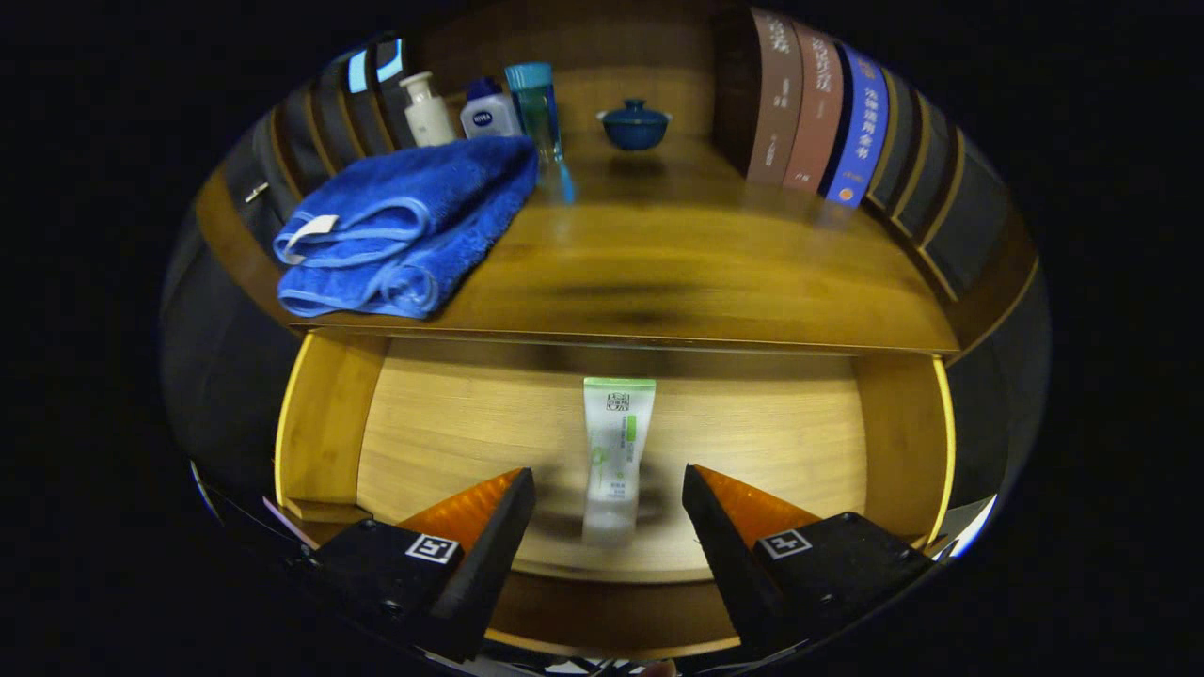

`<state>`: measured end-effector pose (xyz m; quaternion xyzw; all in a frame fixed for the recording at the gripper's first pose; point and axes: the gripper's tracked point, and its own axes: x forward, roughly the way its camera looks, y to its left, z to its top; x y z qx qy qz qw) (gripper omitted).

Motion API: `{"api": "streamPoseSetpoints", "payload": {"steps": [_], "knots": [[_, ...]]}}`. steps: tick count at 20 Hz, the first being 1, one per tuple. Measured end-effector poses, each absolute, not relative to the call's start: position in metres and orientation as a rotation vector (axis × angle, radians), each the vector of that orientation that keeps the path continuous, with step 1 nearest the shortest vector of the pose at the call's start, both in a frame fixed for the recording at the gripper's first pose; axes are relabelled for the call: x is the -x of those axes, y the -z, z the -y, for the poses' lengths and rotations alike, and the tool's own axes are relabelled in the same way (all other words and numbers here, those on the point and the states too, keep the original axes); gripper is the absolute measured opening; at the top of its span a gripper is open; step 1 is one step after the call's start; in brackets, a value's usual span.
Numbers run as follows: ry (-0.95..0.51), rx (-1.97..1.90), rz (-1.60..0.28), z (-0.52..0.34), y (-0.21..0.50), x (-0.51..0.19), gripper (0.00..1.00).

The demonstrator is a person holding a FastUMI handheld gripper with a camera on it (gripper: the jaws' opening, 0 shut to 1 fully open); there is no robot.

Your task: Pull open the drawer, take out the items inside it, and place them on the countertop above the cabinet.

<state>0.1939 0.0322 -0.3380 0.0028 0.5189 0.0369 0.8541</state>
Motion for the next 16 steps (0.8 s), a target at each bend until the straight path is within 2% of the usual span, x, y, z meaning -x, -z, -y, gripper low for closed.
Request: {"api": "streamPoseSetpoints", "payload": {"steps": [3, 9, 13, 16], "knots": [[-0.066, 0.029, -1.154, -0.032, 0.358, -0.208, 0.91], [-0.035, 0.058, -1.228, -0.031, 0.385, -0.21, 0.91], [0.01, 0.038, -1.289, -0.026, 0.394, -0.206, 0.66], [-0.022, 0.035, -1.335, -0.028, 0.397, -0.199, 0.49]]}}
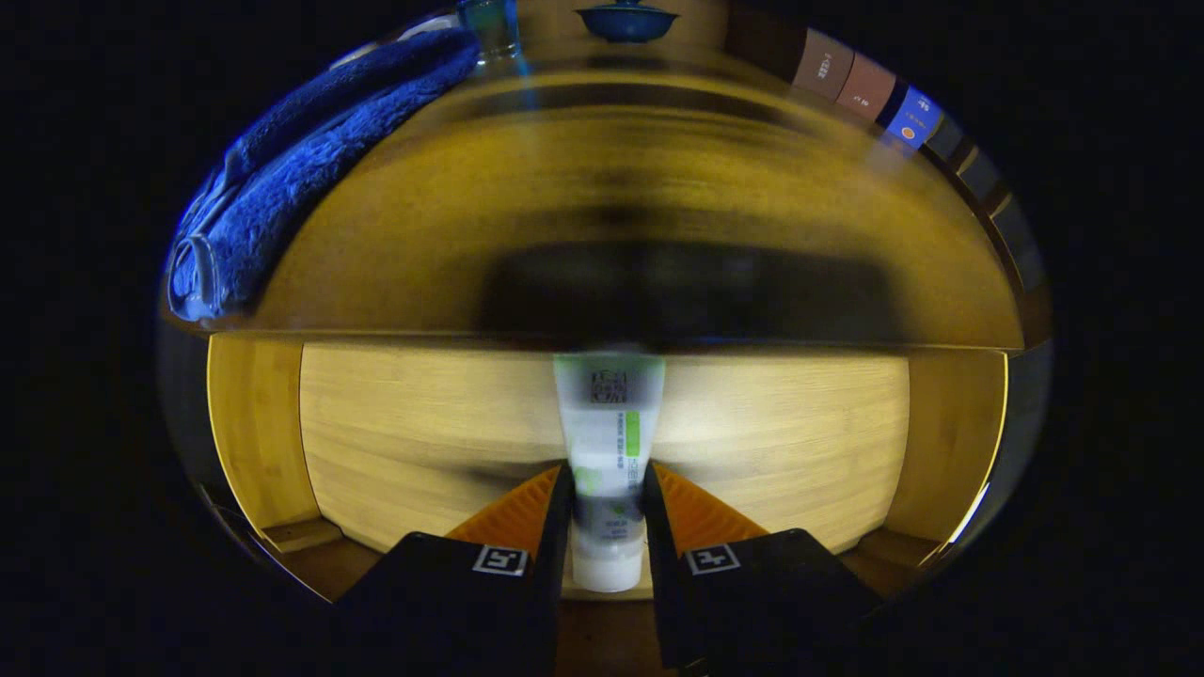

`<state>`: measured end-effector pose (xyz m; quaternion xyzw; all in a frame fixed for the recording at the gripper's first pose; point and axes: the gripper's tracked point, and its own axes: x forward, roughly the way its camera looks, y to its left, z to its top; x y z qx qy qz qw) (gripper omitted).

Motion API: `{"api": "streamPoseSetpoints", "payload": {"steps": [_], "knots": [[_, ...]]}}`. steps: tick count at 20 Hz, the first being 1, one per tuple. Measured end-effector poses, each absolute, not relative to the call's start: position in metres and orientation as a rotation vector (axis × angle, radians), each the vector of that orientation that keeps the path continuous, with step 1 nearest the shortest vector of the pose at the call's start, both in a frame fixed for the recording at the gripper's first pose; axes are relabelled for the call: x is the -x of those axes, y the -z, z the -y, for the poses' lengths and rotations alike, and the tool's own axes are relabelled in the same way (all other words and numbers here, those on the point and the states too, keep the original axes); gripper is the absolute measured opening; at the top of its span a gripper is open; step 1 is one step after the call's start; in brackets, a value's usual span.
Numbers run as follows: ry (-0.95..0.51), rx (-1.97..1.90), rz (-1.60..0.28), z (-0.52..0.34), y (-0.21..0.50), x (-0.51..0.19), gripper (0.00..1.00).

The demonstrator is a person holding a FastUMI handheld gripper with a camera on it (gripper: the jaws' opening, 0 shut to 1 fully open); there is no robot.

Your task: Pull open the drawer, take out the items inside it, and place them on the countertop above the cabinet.

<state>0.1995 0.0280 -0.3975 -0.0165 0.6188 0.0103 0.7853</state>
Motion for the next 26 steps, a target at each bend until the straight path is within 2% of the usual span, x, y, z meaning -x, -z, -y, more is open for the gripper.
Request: {"api": "streamPoseSetpoints", "payload": {"steps": [1, 3, 8, 18, 26], "knots": [[-0.038, 0.034, -1.322, -0.026, 0.397, -0.2, 0.46], [-0.053, -0.011, -1.282, -0.032, 0.388, -0.2, 0.27], [-0.121, 0.016, -1.211, -0.046, 0.36, -0.199, 0.26], [-0.143, -0.055, -1.105, -0.057, 0.262, -0.155, 0.26], [-0.07, -0.055, -1.072, -0.043, 0.211, -0.212, 0.26]]}}
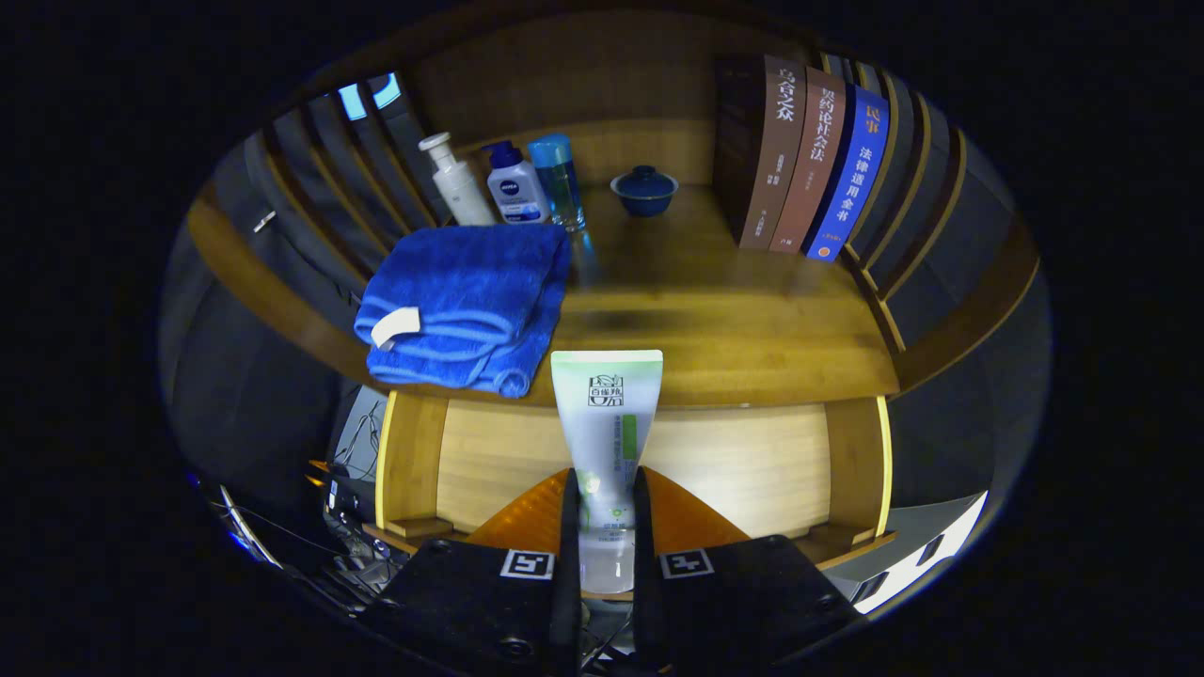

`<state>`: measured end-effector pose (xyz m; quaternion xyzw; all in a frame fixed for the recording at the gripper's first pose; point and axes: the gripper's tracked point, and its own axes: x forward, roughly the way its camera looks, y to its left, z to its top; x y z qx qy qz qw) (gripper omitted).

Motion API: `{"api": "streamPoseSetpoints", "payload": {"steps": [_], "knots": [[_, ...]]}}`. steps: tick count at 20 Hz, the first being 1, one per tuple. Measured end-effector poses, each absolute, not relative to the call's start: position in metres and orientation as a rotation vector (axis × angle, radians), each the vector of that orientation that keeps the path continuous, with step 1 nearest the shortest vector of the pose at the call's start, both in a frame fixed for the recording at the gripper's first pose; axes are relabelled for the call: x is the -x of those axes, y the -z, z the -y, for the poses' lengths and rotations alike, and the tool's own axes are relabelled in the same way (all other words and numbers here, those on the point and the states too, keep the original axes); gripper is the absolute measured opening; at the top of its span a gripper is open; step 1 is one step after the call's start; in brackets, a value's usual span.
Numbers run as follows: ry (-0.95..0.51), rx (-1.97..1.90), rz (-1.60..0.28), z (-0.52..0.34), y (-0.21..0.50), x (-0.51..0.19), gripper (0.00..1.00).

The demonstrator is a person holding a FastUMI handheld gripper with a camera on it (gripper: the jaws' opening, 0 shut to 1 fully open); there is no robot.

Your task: Pull open the drawer, take out the items inside it, and place them on the countertop above the cabinet.

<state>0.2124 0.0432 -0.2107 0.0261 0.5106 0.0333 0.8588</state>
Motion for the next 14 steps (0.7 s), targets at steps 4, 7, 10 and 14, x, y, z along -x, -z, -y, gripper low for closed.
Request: {"api": "streamPoseSetpoints", "payload": {"steps": [4, 7, 10, 14], "knots": [[-0.024, -0.047, -1.089, -0.037, 0.213, -0.258, 0.26], [0.007, -0.018, -1.11, -0.025, 0.23, -0.29, 0.26], [0.021, -0.037, -1.126, -0.024, 0.243, -0.314, 0.26], [0.014, -0.022, -1.137, -0.024, 0.255, -0.337, 0.26]]}}
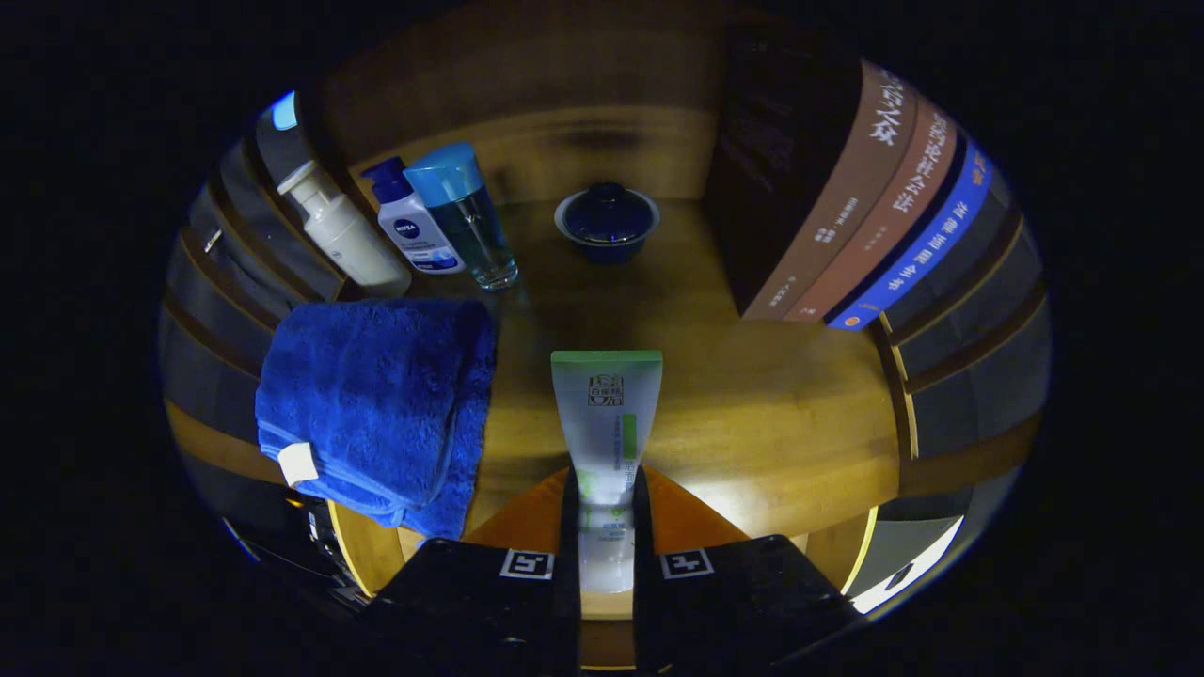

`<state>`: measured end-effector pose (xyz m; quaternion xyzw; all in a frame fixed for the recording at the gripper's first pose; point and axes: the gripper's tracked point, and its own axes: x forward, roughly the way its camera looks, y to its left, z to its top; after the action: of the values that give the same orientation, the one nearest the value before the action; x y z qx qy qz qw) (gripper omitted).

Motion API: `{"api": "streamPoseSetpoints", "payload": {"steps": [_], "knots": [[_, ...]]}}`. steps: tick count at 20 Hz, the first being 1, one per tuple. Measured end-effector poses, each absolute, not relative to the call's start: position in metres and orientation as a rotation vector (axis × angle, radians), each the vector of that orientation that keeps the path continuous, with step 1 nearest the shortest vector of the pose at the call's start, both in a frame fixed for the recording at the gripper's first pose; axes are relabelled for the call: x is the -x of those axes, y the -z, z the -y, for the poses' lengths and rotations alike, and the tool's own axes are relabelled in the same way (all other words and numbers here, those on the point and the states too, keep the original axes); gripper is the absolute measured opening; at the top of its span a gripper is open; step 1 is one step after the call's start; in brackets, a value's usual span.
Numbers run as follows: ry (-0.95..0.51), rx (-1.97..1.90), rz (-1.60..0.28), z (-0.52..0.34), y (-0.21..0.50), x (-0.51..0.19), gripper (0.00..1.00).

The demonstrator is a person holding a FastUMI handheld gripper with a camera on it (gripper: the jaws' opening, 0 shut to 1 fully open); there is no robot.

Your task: Pull open the drawer, take out the items inside it, and place them on the countertop above the cabinet.

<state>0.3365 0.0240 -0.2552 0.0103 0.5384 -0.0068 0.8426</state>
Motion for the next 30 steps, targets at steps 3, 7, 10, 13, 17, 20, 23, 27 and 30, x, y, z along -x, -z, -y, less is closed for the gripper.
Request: {"api": "streamPoseSetpoints", "payload": {"steps": [3, 7, 10, 13, 17, 20, 23, 27, 30], "knots": [[0.034, -0.045, -1.153, -0.023, 0.261, -0.343, 0.28], [0.05, -0.049, -1.156, -0.021, 0.266, -0.347, 0.35], [0.039, -0.011, -1.125, -0.02, 0.253, -0.35, 0.53], [0.022, -0.015, -1.089, -0.027, 0.242, -0.347, 0.83], [0.037, -0.02, -1.001, -0.031, 0.224, -0.345, 0.98], [0.024, -0.042, -0.956, -0.04, 0.21, -0.33, 0.99], [0.011, -0.077, -0.909, -0.049, 0.197, -0.302, 1.0], [-0.027, -0.034, -0.816, -0.053, 0.171, -0.258, 1.0], [-0.06, -0.06, -0.693, -0.06, 0.139, -0.222, 1.0]]}}
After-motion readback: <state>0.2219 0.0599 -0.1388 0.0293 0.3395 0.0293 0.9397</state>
